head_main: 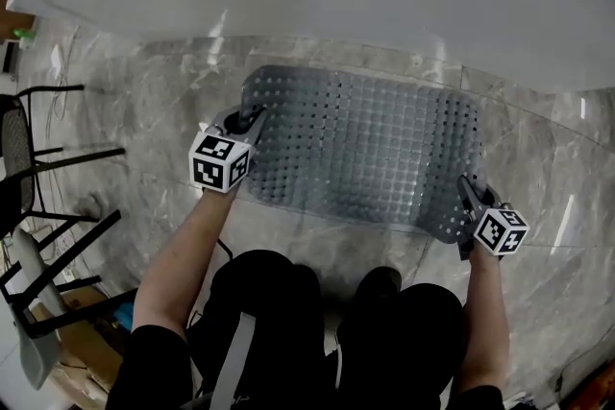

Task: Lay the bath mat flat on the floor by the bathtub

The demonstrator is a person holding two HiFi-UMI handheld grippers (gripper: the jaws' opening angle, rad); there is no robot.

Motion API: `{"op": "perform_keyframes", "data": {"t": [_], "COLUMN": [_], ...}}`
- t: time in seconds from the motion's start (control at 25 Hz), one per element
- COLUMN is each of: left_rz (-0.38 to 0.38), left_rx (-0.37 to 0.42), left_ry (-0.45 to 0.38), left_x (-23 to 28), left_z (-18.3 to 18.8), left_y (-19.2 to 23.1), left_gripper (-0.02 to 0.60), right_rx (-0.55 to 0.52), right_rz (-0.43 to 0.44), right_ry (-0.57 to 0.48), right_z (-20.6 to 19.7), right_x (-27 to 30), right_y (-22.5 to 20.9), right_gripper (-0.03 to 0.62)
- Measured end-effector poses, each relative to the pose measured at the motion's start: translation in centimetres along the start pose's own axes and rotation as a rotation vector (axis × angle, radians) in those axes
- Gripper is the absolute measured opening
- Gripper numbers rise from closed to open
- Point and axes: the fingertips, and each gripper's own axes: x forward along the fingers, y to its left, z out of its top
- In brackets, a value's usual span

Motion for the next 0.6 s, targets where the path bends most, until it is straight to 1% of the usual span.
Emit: {"op": "perform_keyframes", "data": {"t": [0.08, 0.16, 0.24, 0.4, 0.52, 0.6], "left_rz": [0.034, 0.055, 0.062, 0.081, 0.103, 0.128], "left_rx": [0.014, 0.012, 0.001, 0.011, 0.007, 0.009], "left_ry": [0.021, 0.036, 0.045, 0.057, 0.062, 0.073], "left_x": [0.2, 0.4, 0.4, 0.3, 0.2, 0.1], "left_z": [-0.5, -1.0, -1.3, -1.9, -2.2, -2.5], "left_y": [0.7, 1.3, 1.6, 2.3, 2.9, 3.3], "left_gripper": [0.078, 0.086, 0.086, 0.106, 0.124, 0.146], "right_rx": [0.014, 0.046, 0.077, 0.124, 0.131, 0.122], "right_rz": [-0.036, -0.048, -0.054, -0.091, -0.11, -0.119], "right_ry": [0.019, 0.022, 0.011, -0.007, -0.001, -0.006], "right_z": [-0.7, -1.2, -1.4, -2.3, -2.8, -2.5], "right_x": [0.0, -0.2, -0.7, -1.5, -1.9, -2.4], "right_y": [-1.3, -2.1, -2.5, -3.9, -4.5, -4.5], "right_gripper": [0.12, 0.133, 0.133, 0.133, 0.133, 0.132]}}
